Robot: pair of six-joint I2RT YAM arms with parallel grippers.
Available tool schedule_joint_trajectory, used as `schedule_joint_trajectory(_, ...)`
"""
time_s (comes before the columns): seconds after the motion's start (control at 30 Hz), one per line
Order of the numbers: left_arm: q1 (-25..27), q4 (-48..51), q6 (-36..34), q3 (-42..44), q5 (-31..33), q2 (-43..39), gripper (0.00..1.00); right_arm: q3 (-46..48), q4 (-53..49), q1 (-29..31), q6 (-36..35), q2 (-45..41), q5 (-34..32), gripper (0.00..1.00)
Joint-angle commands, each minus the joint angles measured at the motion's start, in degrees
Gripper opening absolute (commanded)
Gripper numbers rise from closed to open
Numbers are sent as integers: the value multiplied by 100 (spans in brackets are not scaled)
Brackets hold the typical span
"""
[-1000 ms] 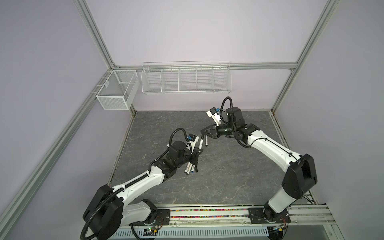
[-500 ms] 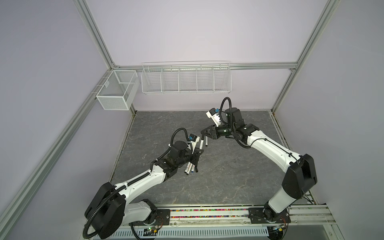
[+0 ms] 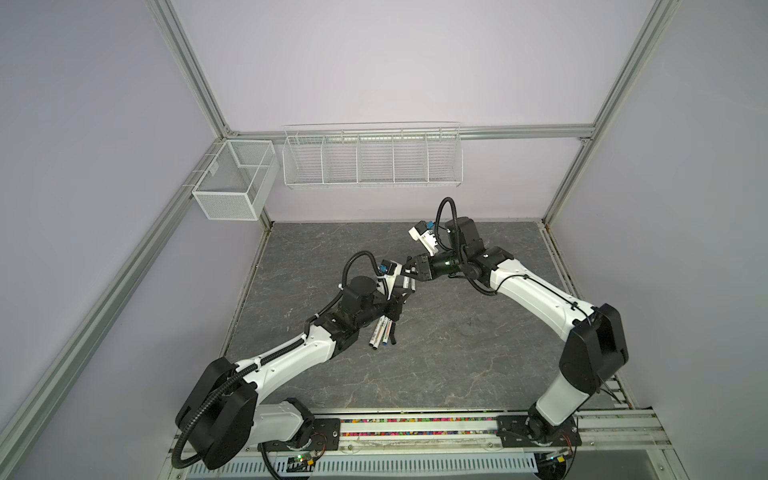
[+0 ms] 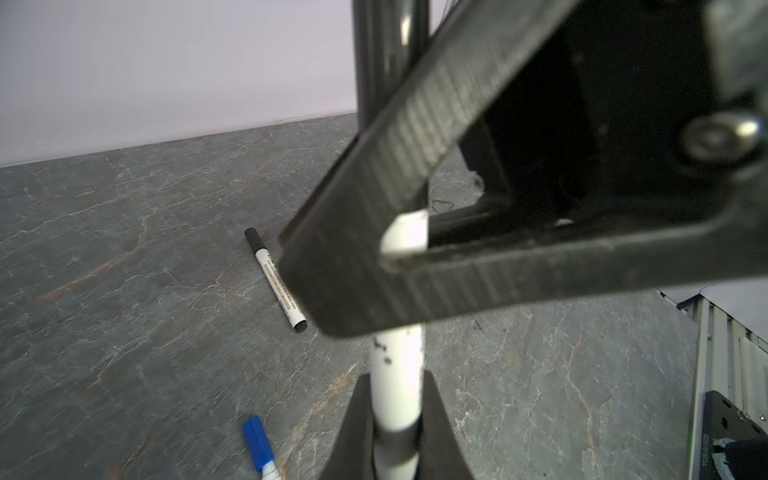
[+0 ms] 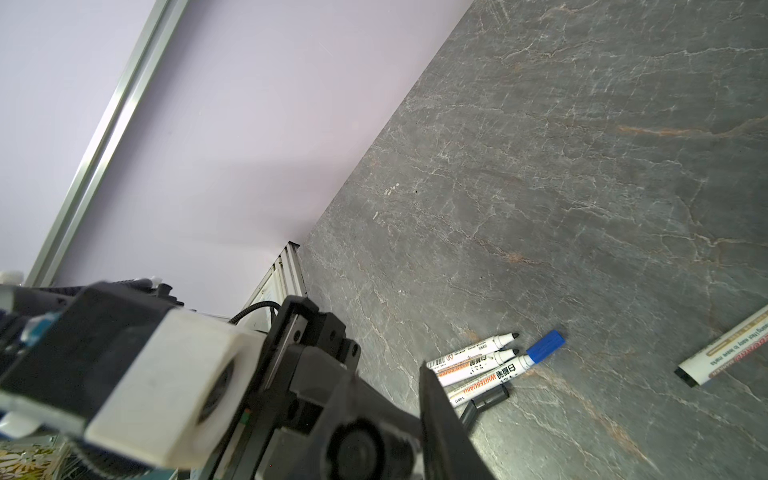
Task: Insert the pens into the pen caps
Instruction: 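Push the cap down onto the marker with the right gripper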
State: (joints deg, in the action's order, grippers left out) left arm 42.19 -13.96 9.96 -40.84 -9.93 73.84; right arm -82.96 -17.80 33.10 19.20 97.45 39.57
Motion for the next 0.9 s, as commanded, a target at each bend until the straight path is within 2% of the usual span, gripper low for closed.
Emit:
schedule_joint_trajectory(0.0, 59, -307, -13, 144, 10, 82, 0, -192, 11, 21, 93, 64, 28, 35)
schedule_joint_trajectory(0.57, 70, -380, 57, 251, 7, 104, 0, -221, 11, -41, 46, -33, -377, 32)
schedule_joint_trajectory(0.87, 70, -404, 137, 272, -20, 51, 0, -212, 102, -63, 110, -7, -389, 24)
